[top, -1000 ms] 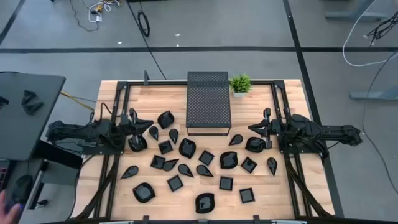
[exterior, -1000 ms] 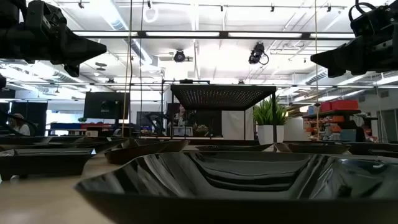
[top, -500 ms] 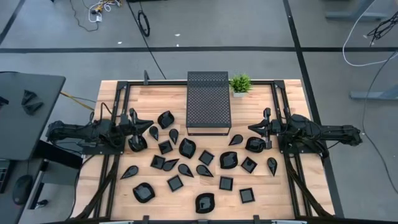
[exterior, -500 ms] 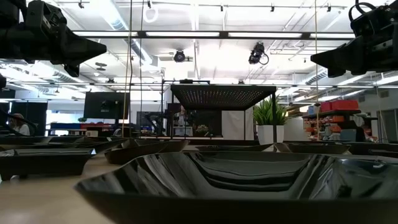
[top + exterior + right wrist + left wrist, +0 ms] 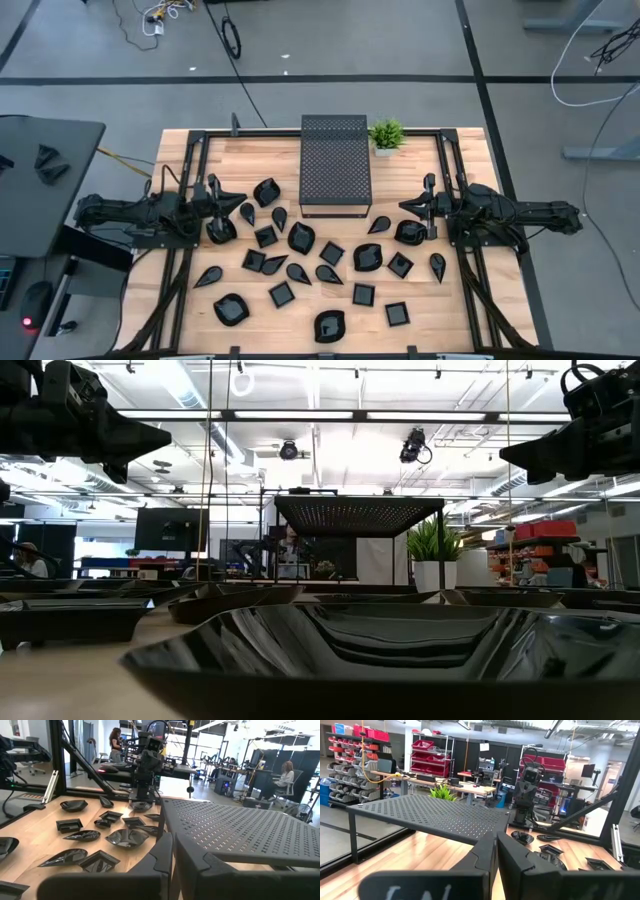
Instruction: Pick & Place Mini shaped plates
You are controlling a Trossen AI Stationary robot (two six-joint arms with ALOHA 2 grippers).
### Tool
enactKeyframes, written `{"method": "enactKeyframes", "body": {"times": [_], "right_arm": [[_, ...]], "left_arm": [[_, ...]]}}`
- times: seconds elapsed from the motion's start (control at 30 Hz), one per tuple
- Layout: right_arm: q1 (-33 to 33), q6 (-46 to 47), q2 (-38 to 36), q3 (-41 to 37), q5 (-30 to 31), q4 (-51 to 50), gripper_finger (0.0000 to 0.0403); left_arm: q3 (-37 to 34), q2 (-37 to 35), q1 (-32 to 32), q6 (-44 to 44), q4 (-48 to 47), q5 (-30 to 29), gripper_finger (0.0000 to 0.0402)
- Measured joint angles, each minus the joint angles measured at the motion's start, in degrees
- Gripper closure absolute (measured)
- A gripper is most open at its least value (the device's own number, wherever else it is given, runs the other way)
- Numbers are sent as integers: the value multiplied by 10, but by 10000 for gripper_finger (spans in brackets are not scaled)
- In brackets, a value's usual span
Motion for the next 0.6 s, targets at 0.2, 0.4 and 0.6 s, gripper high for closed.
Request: {"method": "enactKeyframes", "body": {"times": [0.2, 0.4, 0.6], "right_arm": [[0, 0, 0, 0, 0, 0, 380], [0, 0, 0, 0, 0, 0, 380], [0, 0, 0, 0, 0, 0, 380]], "left_arm": [[0, 0, 0, 0, 19, -47, 376], [0, 11, 0, -17, 29, -66, 376], [2, 72, 0, -26, 48, -172, 376]]}}
